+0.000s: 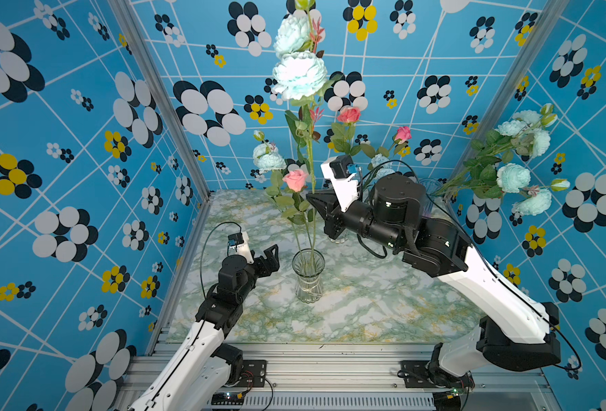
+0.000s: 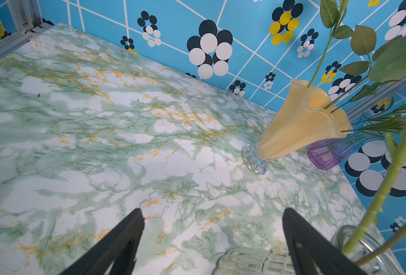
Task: Pick out blue flowers from the vase
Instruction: Place the flower at the center of the board.
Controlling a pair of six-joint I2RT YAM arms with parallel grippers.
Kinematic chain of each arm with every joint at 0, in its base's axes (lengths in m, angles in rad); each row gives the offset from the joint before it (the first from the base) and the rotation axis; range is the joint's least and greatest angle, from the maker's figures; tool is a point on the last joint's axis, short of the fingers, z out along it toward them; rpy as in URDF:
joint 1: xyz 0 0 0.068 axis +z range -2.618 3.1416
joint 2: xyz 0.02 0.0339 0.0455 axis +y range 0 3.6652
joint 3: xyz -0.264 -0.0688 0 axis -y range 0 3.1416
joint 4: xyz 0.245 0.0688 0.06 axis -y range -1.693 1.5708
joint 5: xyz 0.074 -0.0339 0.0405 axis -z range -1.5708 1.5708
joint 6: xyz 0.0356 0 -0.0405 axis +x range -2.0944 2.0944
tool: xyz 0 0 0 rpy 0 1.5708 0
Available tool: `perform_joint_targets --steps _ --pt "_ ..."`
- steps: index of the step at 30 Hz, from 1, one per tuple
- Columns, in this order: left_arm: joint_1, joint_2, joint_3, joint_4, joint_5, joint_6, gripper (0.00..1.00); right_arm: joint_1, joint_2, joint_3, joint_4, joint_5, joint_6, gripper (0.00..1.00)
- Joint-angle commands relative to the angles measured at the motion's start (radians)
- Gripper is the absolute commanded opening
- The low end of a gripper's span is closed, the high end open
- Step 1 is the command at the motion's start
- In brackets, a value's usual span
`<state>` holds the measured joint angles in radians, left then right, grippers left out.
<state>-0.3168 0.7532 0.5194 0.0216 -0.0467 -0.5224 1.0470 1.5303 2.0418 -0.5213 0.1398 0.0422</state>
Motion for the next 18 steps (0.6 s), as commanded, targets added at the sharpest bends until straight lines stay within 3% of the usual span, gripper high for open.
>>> perform_joint_targets --steps 1,9,18 --pt "-0.011 -0.014 0.023 -0.011 -0.02 0.022 0.93 -0.014 -0.012 0.053 -0.013 -0.083 0.045 0.0" --pt "-0.007 -0.08 -0.014 0.049 0.035 0.05 0.93 -0.018 0.035 0.054 -0.023 -0.222 0.101 0.0" --pt "-0.005 -0.25 0.043 0.012 0.249 0.082 0.94 -0.019 0.062 -0.074 0.055 -0.328 0.144 0.0"
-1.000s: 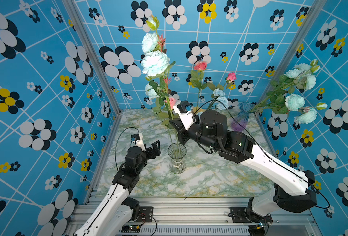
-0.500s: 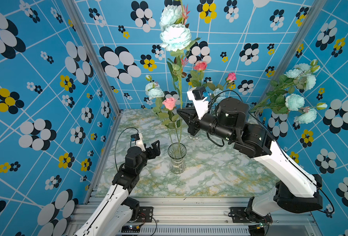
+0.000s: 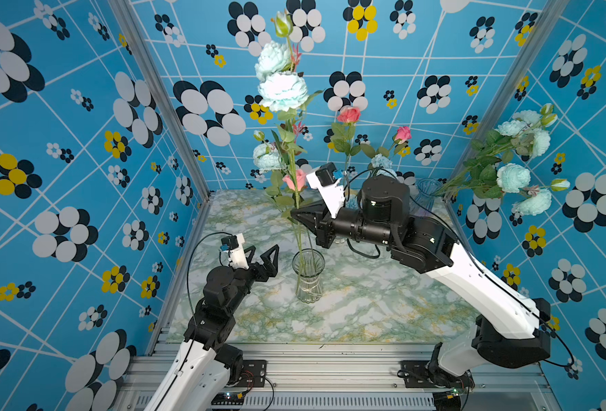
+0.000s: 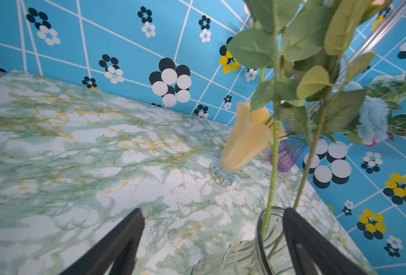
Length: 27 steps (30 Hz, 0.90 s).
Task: Pick out blue flowers from the vase
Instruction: Place the flower at the center of the board.
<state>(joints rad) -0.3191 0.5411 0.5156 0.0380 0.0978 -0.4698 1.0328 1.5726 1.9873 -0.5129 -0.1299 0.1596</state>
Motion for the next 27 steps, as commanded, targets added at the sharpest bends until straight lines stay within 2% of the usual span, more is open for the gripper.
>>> perform_joint_targets --steps 1,6,13,20,27 --pt "-0.003 -0.055 0.059 -0.012 0.129 0.029 0.93 -0.006 0.028 -0.021 0.044 -0.064 0.025 0.0" --pt "-0.002 -0.06 0.123 0.013 0.316 -0.014 0.95 -0.01 0.07 -0.012 0.026 -0.11 0.023 0.0" --pt "-0.002 0.003 0.169 0.158 0.566 -0.126 0.87 -0.025 0.095 0.01 -0.019 -0.143 0.008 0.0" --pt "-0.003 0.039 0.169 0.222 0.632 -0.173 0.8 -0.034 0.102 0.014 -0.05 -0.176 -0.022 0.0" --pt "-0.002 0.07 0.169 0.263 0.62 -0.229 0.73 -0.036 0.111 0.022 -0.088 -0.246 -0.062 0.0"
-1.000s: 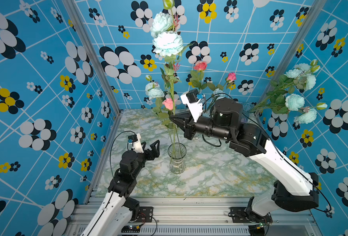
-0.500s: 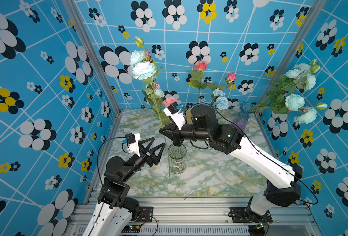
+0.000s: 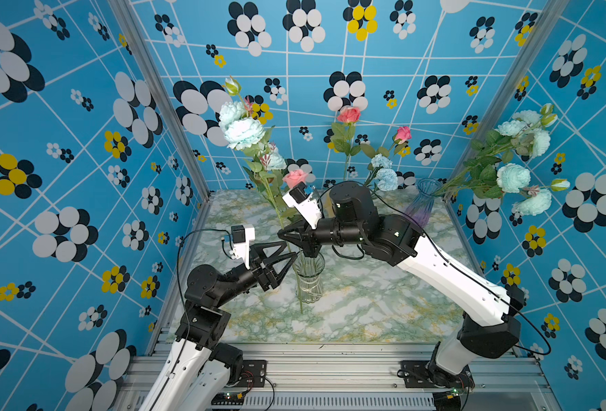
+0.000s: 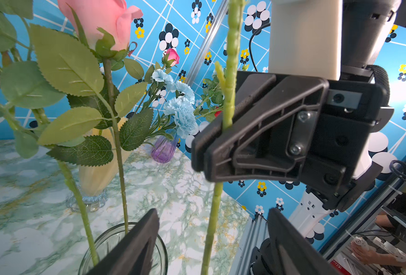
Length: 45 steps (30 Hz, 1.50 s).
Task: Pick out blue flowers from the vase
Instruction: Place the flower at the center of the board.
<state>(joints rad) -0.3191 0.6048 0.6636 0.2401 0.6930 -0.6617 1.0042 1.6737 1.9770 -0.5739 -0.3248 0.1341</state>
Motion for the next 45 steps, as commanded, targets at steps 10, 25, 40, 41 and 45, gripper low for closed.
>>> perform_joint_targets --steps 10,25,40,41,45 --pt "0.0 0.007 0.023 0.052 0.004 -0.052 0.53 -0.008 0.012 0.033 -0.061 -0.06 -0.072 0.0" --pt "-0.001 0.012 0.039 -0.055 -0.048 0.012 0.26 -0.008 0.013 0.024 -0.059 -0.039 -0.081 0.0" --pt "-0.005 -0.004 0.094 -0.243 -0.152 0.122 0.0 -0.009 0.029 0.034 -0.066 -0.031 -0.09 0.23" --pt "-0.007 -0.003 0.111 -0.281 -0.169 0.144 0.0 -0.007 0.025 0.031 -0.061 -0.029 -0.09 0.3" --pt "-0.019 0.002 0.192 -0.47 -0.278 0.239 0.0 -0.008 -0.018 -0.009 -0.025 -0.008 -0.073 0.45"
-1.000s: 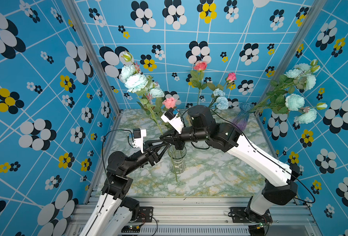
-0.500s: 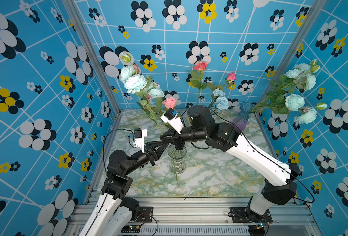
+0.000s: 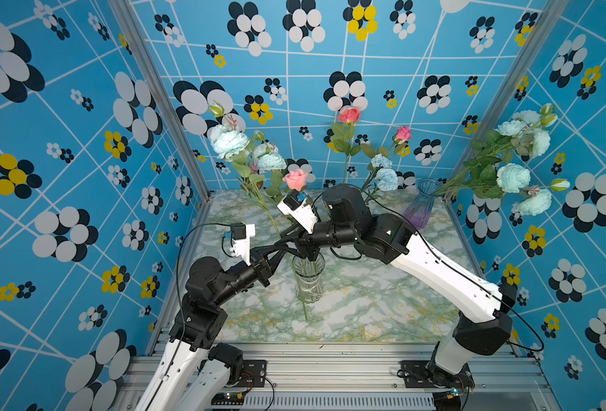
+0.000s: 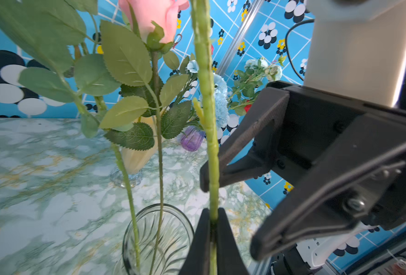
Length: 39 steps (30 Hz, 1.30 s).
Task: Pick out blue flowers from the vase
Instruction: Place the flower at the center of the board.
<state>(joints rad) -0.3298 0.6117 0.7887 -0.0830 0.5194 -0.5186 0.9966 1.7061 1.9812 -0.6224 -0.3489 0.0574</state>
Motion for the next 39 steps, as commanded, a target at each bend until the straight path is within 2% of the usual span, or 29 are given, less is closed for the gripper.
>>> perform_joint_targets --steps 1,5,11,14,18,21,25,28,34,39 --pt "-0.011 -0.003 0.086 -0.193 -0.132 0.118 0.0 -0.001 -0.064 -0.023 0.025 0.021 0.002 0.49" --pt "-0.024 0.013 0.145 -0.334 -0.242 0.178 0.0 0.0 -0.133 -0.077 0.032 0.066 -0.012 0.62" --pt "-0.028 0.086 0.244 -0.547 -0.445 0.222 0.0 -0.002 -0.349 -0.304 0.167 0.247 -0.034 0.86" --pt "-0.026 0.15 0.322 -0.672 -0.549 0.245 0.0 -0.01 -0.461 -0.423 0.21 0.346 -0.059 0.92" --pt "-0.025 0.219 0.397 -0.749 -0.602 0.27 0.0 -0.032 -0.565 -0.509 0.212 0.491 -0.087 0.98" --pt "-0.022 0.284 0.465 -0.819 -0.648 0.288 0.0 -0.071 -0.625 -0.568 0.213 0.569 -0.087 0.99" --pt "-0.016 0.375 0.555 -0.916 -0.729 0.316 0.0 -0.161 -0.697 -0.651 0.223 0.577 -0.067 0.99" --pt "0.004 0.405 0.569 -0.912 -0.787 0.356 0.0 -0.218 -0.741 -0.696 0.223 0.575 -0.059 0.99" --pt "0.129 0.485 0.571 -0.913 -0.792 0.429 0.0 -0.299 -0.822 -0.772 0.224 0.57 -0.07 0.99" --pt "0.208 0.505 0.574 -0.889 -0.735 0.464 0.0 -0.345 -0.862 -0.818 0.225 0.56 -0.09 0.99"
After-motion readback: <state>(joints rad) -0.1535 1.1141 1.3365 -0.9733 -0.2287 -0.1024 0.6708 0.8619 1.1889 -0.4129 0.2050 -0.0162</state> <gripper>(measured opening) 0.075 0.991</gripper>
